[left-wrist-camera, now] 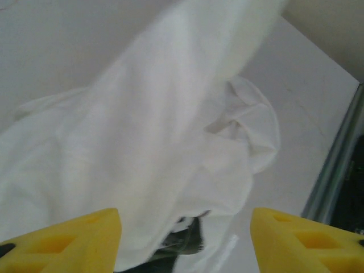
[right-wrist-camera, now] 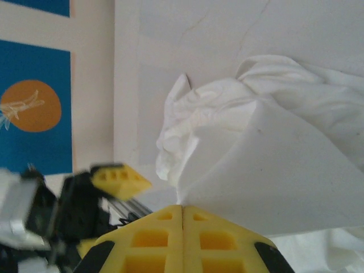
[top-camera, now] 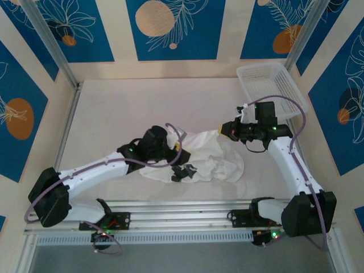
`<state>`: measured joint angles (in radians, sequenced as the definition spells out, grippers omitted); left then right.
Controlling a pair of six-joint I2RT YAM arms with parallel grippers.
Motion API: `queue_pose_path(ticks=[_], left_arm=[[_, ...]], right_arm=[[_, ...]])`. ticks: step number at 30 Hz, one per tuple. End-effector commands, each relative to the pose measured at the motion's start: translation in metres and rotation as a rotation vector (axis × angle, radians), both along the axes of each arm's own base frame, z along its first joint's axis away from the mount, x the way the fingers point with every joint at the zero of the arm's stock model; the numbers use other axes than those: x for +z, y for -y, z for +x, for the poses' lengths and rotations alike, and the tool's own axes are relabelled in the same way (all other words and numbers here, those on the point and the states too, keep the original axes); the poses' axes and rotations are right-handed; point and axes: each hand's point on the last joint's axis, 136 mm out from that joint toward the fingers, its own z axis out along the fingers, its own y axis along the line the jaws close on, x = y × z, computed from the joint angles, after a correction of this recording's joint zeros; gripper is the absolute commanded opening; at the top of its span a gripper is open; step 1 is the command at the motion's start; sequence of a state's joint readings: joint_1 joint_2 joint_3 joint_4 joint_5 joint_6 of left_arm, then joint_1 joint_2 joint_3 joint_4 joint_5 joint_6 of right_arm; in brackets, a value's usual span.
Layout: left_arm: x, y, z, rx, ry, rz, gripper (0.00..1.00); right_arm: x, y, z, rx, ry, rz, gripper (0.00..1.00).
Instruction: Fold the inside-out t-shirt
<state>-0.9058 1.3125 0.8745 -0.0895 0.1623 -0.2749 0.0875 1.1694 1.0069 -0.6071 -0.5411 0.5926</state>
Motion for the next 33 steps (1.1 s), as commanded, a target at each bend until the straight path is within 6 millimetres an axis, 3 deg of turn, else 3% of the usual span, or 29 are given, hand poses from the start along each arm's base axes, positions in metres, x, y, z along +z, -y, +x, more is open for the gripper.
queue_pose_path(ticks=[1,4,7,10,13,16,19,22,23,26,28,29,31,33], left_arm=[[0.022,0.045,-0.036,-0.058,0.034,-0.041,0.61],[0.012,0.102,-0.067,-0.169,-0.001,-0.019,0.60],[-0.016,0.147,-0.082,-0.258,-0.038,0.025,0.59],[-0.057,0.183,-0.087,-0.350,-0.090,0.110,0.60],[-0.083,0.207,-0.080,-0.402,-0.100,0.210,0.66],[-0.119,0.218,-0.065,-0.396,-0.110,0.365,0.70],[-0.160,0.213,-0.044,-0.332,-0.091,0.520,0.70],[-0.184,0.197,-0.021,-0.266,-0.003,0.645,0.57],[-0.189,0.191,-0.017,-0.259,0.013,0.672,0.46],[-0.189,0.178,-0.017,-0.249,-0.001,0.677,0.00],[-0.172,0.166,-0.017,-0.232,0.003,0.644,0.00],[-0.154,0.158,-0.015,-0.214,0.009,0.610,0.00],[-0.111,0.135,-0.009,-0.159,0.035,0.531,0.00],[-0.055,0.098,0.007,-0.066,0.072,0.432,0.00]], right_arm=[[0.062,0.008,0.020,-0.135,0.136,0.050,0.00],[0.088,0.027,0.045,-0.311,0.160,0.080,0.00],[0.096,0.039,0.066,-0.405,0.138,0.105,0.00],[0.098,0.045,0.082,-0.439,0.097,0.114,0.00],[0.101,0.048,0.091,-0.449,0.093,0.101,0.00],[0.106,0.053,0.094,-0.461,0.099,0.100,0.00],[0.111,0.057,0.094,-0.480,0.108,0.106,0.00],[0.115,0.061,0.092,-0.496,0.116,0.102,0.00],[0.116,0.063,0.092,-0.503,0.117,0.101,0.00],[0.122,0.070,0.092,-0.524,0.122,0.098,0.00],[0.125,0.078,0.093,-0.554,0.121,0.099,0.00],[0.127,0.086,0.093,-0.590,0.104,0.104,0.00],[0.132,0.103,0.093,-0.648,0.083,0.125,0.00],[0.142,0.123,0.092,-0.704,0.073,0.161,0.00]])
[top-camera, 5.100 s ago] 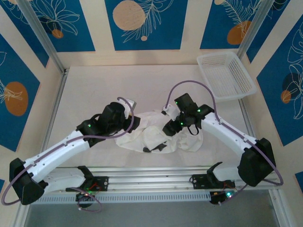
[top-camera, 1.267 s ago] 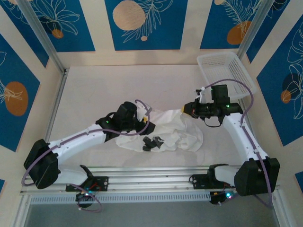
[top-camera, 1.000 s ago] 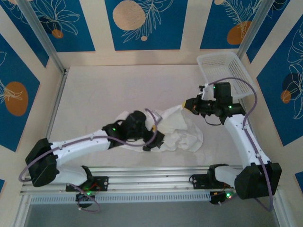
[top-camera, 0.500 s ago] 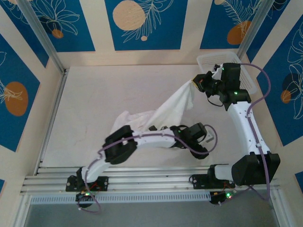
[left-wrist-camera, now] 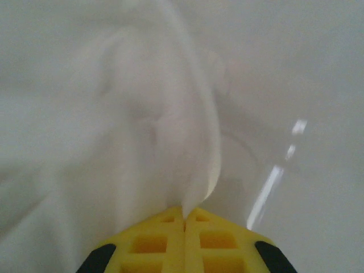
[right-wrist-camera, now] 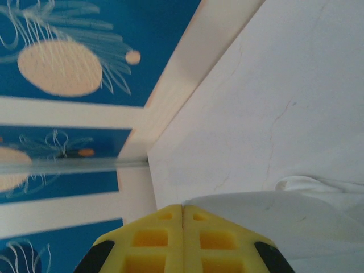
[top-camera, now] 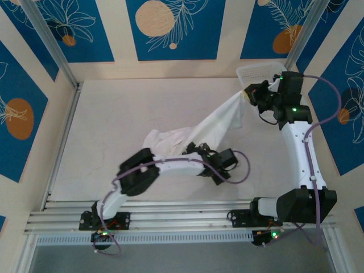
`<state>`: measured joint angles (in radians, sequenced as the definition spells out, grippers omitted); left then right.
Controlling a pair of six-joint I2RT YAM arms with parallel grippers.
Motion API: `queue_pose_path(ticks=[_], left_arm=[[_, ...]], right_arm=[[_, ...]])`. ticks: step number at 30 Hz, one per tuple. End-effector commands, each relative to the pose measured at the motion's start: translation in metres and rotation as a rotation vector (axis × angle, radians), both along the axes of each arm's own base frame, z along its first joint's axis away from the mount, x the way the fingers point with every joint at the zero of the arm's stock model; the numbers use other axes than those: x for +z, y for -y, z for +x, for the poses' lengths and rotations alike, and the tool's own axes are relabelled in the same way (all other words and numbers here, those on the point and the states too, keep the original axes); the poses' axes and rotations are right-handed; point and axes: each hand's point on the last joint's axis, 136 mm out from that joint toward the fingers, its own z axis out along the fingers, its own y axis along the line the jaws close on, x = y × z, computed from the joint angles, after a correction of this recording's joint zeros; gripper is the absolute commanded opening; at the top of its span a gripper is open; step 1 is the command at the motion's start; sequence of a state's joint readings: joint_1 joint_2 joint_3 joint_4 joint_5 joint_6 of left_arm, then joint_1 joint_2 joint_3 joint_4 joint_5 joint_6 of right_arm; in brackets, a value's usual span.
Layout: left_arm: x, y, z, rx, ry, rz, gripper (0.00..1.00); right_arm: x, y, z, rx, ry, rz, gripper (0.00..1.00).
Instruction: Fold the inside-out t-shirt
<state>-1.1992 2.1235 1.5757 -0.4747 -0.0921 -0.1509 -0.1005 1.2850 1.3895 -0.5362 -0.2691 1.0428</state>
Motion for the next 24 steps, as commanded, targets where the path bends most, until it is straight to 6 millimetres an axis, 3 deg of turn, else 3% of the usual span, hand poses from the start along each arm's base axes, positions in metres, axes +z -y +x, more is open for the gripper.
queue_pose_path(ticks=[1,5,8,12,15,17,21,24], left_arm=[[0.109,-0.058,0.039,0.161,0.122,-0.178,0.00],[0.220,-0.170,0.075,0.366,0.265,-0.384,0.00],[0.291,-0.251,0.081,0.497,0.390,-0.520,0.00],[0.346,-0.323,0.072,0.611,0.534,-0.568,0.00],[0.355,-0.347,0.069,0.673,0.573,-0.571,0.00],[0.351,-0.353,0.072,0.704,0.574,-0.576,0.00],[0.322,-0.351,0.085,0.749,0.498,-0.601,0.00],[0.281,-0.349,0.103,0.795,0.413,-0.599,0.00]], right_arm=[[0.035,0.031,-0.009,-0.108,0.037,0.063,0.00],[0.071,0.055,-0.021,-0.185,0.142,0.108,0.00],[0.103,0.055,-0.035,-0.177,0.238,0.101,0.00],[0.145,0.038,-0.054,-0.097,0.378,0.105,0.00],[0.167,0.026,-0.068,-0.065,0.440,0.100,0.00],[0.171,0.020,-0.073,-0.052,0.457,0.086,0.00],[0.154,0.016,-0.076,-0.057,0.419,0.072,0.00],[0.121,0.019,-0.076,-0.082,0.344,0.046,0.00]])
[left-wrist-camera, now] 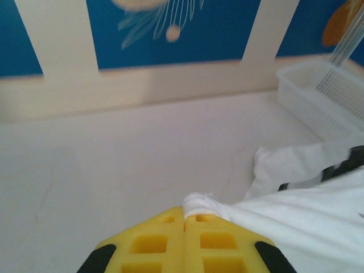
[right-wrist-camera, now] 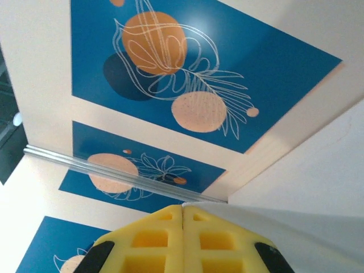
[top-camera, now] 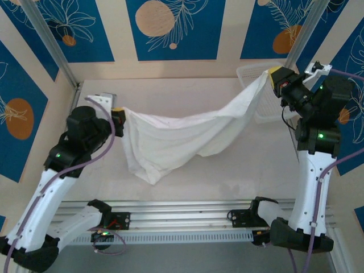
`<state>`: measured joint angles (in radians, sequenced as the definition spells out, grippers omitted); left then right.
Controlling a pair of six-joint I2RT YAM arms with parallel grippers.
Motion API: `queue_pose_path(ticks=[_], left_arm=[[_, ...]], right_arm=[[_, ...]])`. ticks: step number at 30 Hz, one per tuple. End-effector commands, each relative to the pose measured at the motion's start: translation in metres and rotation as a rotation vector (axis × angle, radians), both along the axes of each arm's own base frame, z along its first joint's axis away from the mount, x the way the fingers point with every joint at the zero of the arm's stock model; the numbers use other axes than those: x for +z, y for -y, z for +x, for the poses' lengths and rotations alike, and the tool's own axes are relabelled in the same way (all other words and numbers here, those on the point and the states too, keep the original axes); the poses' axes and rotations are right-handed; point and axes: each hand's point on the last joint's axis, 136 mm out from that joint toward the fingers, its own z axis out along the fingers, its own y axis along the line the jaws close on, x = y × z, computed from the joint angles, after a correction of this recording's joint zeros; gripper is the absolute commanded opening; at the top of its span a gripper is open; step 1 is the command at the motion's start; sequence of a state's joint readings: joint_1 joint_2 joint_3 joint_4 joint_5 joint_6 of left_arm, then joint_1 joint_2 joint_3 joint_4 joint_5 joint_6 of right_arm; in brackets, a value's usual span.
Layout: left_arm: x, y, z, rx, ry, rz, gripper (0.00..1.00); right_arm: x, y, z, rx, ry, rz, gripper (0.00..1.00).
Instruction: Fold the inside-out t-shirt
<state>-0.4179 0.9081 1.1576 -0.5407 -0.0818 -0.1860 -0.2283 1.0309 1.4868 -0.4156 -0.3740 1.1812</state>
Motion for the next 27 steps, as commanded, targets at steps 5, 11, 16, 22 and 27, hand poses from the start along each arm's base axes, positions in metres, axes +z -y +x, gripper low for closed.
queue_pose_path(ticks=[5,11,16,22,27], left_arm=[[-0.120,-0.007,0.043,0.087,-0.252,-0.136,0.01],[-0.202,-0.024,0.041,0.197,-0.447,-0.252,0.28],[-0.203,-0.013,0.016,0.155,-0.500,-0.345,0.35],[-0.212,0.027,-0.017,0.015,-0.661,-0.387,0.35],[-0.226,0.040,0.008,0.030,-0.666,-0.101,0.42]], right_arm=[[-0.113,0.012,-0.006,-0.070,-0.250,-0.038,0.00],[-0.182,0.011,-0.028,-0.055,-0.395,-0.037,0.00],[-0.212,-0.016,-0.036,0.061,-0.448,-0.031,0.00],[-0.231,-0.029,-0.037,0.117,-0.479,-0.022,0.00],[-0.239,-0.046,-0.040,0.179,-0.495,-0.068,0.00]])
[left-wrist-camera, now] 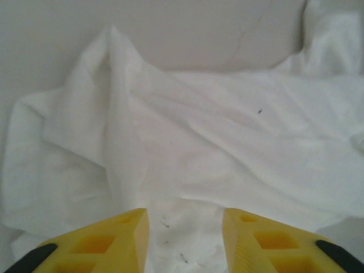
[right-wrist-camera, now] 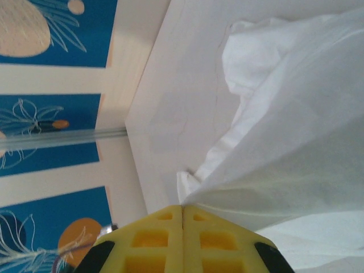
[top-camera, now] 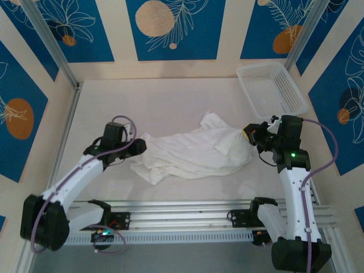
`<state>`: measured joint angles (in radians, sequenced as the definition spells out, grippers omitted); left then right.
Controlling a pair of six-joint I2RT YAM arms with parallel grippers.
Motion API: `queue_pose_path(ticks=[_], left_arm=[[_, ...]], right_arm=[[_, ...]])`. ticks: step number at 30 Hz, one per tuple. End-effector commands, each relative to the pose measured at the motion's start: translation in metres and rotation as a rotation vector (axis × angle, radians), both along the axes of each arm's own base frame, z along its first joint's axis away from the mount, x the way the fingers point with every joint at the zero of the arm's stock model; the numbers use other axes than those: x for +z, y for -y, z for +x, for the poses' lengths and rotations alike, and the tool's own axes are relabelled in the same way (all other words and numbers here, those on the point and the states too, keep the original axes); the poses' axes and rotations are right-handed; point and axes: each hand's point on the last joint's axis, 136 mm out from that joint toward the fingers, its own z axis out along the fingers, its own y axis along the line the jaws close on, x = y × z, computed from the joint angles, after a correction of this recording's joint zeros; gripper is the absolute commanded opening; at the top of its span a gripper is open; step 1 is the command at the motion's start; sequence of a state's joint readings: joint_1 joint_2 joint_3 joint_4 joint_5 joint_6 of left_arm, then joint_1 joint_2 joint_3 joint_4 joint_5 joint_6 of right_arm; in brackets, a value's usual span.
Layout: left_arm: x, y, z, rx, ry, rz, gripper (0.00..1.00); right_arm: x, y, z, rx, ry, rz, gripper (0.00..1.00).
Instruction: Fold the inside-out t-shirt
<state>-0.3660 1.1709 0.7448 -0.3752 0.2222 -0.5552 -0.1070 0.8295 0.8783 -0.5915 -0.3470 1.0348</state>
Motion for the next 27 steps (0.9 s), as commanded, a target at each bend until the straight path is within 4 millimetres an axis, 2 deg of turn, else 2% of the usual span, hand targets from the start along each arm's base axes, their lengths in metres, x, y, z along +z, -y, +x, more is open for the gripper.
queue_pose_path(ticks=[1,6,9,14,18,21,24,27], left_arm=[[-0.005,0.004,0.019,-0.054,0.019,0.213,0.44],[-0.024,0.004,0.066,-0.131,0.039,0.595,0.51],[-0.039,0.003,0.085,-0.175,0.002,0.708,0.50],[-0.068,0.006,0.090,-0.293,-0.114,0.796,0.48],[-0.084,-0.003,0.091,-0.302,-0.142,0.858,0.47],[-0.088,-0.019,0.097,-0.271,-0.149,0.941,0.43],[-0.085,-0.038,0.105,-0.205,-0.142,1.001,0.35],[-0.080,-0.049,0.111,-0.150,-0.124,0.965,0.29]], right_arm=[[-0.001,-0.011,-0.002,0.058,0.017,-0.019,0.00],[0.006,-0.012,-0.004,0.060,0.033,-0.054,0.00],[0.007,-0.011,-0.005,0.058,0.038,-0.059,0.00],[0.008,-0.011,-0.006,0.059,0.039,-0.069,0.00],[0.007,-0.010,-0.005,0.058,0.038,-0.072,0.00],[0.007,-0.010,-0.005,0.057,0.036,-0.071,0.00],[0.008,-0.006,-0.005,0.036,0.028,-0.093,0.00],[0.009,0.002,-0.006,0.006,0.019,-0.127,0.00]])
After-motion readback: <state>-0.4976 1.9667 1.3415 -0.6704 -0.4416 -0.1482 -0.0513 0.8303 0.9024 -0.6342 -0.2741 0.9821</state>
